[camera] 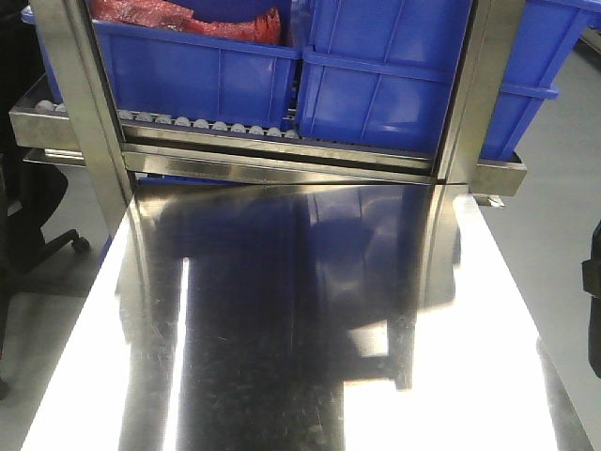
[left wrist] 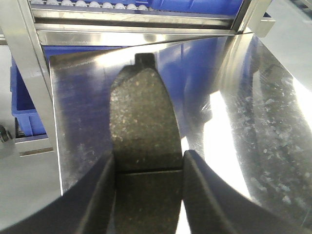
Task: Move and align brake pads A on conveyor
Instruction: 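Drive away from the steel table past the seated people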
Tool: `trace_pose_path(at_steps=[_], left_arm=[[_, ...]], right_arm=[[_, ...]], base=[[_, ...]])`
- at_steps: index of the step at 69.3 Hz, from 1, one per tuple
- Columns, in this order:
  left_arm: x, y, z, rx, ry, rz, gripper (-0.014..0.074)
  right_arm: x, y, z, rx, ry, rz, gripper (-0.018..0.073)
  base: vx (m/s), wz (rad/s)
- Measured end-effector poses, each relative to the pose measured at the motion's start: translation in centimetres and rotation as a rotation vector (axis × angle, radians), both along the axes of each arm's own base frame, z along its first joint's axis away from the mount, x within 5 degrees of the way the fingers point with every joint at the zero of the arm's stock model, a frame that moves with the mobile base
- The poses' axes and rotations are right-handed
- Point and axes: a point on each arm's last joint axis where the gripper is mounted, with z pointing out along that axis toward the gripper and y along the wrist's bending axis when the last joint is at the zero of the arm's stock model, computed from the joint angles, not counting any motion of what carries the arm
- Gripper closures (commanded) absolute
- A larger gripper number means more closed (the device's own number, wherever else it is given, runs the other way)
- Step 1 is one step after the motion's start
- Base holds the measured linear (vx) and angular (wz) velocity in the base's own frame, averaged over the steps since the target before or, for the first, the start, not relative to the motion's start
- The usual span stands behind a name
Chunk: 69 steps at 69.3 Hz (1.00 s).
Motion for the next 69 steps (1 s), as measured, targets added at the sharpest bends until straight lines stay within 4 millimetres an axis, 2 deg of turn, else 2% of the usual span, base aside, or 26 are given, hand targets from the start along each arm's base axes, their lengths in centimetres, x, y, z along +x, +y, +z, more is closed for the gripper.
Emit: trace_pose_path(at_steps=[38, 69], left_arm=[[0.0, 0.0, 0.0, 0.0, 0.0, 0.0, 0.0603], [0.0, 0.0, 0.0, 0.0, 0.0, 0.0, 0.0603]], right_arm=[[0.0, 0.0, 0.0, 0.0, 0.0, 0.0, 0.0567], [0.0, 0.0, 0.0, 0.0, 0.0, 0.0, 0.0567]], base=[[-0.01, 0.04], [-0.08, 0.32]])
